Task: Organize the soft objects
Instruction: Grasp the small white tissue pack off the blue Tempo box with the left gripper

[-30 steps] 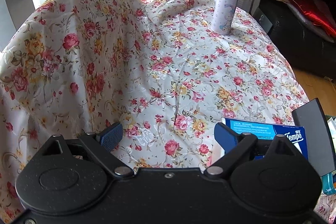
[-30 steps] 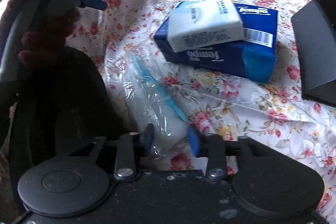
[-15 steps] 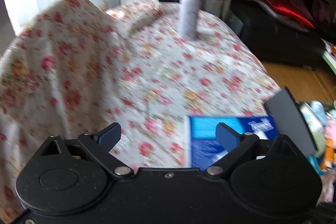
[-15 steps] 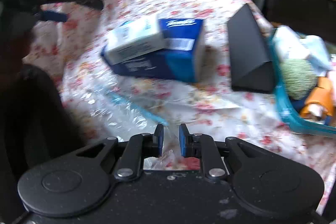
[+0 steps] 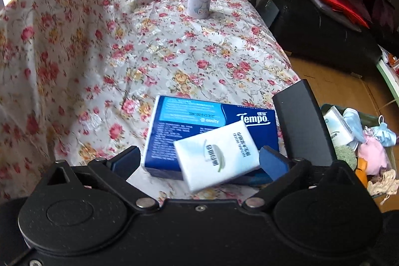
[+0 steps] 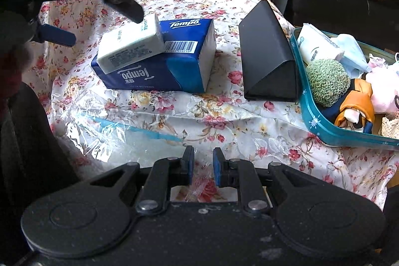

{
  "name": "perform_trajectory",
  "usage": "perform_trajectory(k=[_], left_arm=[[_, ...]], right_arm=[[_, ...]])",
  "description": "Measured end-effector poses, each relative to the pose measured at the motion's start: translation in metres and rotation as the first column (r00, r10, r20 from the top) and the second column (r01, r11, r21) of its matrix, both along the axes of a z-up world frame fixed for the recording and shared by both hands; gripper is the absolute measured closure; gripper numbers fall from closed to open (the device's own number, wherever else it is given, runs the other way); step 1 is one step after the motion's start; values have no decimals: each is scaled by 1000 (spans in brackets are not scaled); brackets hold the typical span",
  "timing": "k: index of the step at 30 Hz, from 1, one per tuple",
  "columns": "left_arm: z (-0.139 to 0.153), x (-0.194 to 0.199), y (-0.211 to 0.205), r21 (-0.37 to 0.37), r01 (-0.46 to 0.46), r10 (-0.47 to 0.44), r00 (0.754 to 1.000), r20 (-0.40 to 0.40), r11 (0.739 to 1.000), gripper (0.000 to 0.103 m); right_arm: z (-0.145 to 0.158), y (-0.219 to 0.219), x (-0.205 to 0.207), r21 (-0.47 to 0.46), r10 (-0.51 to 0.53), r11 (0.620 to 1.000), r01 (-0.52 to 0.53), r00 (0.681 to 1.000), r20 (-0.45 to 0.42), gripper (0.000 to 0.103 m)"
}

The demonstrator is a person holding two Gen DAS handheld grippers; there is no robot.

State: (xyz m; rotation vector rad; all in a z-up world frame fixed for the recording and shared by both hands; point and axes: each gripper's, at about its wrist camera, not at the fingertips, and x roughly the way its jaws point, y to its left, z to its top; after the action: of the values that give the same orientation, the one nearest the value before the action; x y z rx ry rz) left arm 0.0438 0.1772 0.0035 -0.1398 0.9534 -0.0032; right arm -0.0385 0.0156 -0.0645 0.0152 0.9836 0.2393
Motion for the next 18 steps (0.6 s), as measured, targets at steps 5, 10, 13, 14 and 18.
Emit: perform_trajectory(k=[5,10,13,14,18], left_arm=[[-9,10,-7,15,-6,7,999,-34,1000,5],[-10,14,2,-74,24,-28,998,-61,997,34],[-2,14,8,-38,17,-19,999,-34,999,52],[1,14,12,-23,17,-17,1000,-26,1000,56],[7,19,31,-20,-1,1,1000,-22,1000,53]], right_arm=[[0,1,0,-2,-7,1000,7,1000,5,86],[2,1,-1,-4,-12,1000,13,1000,9,85],[4,0,-2,-3,-18,1000,18,1000,15,80],[5,0,-2,-4,-21,1000,21,1000,19,78],[7,-1,-1,-3,-31,1000,31,999,26,74]])
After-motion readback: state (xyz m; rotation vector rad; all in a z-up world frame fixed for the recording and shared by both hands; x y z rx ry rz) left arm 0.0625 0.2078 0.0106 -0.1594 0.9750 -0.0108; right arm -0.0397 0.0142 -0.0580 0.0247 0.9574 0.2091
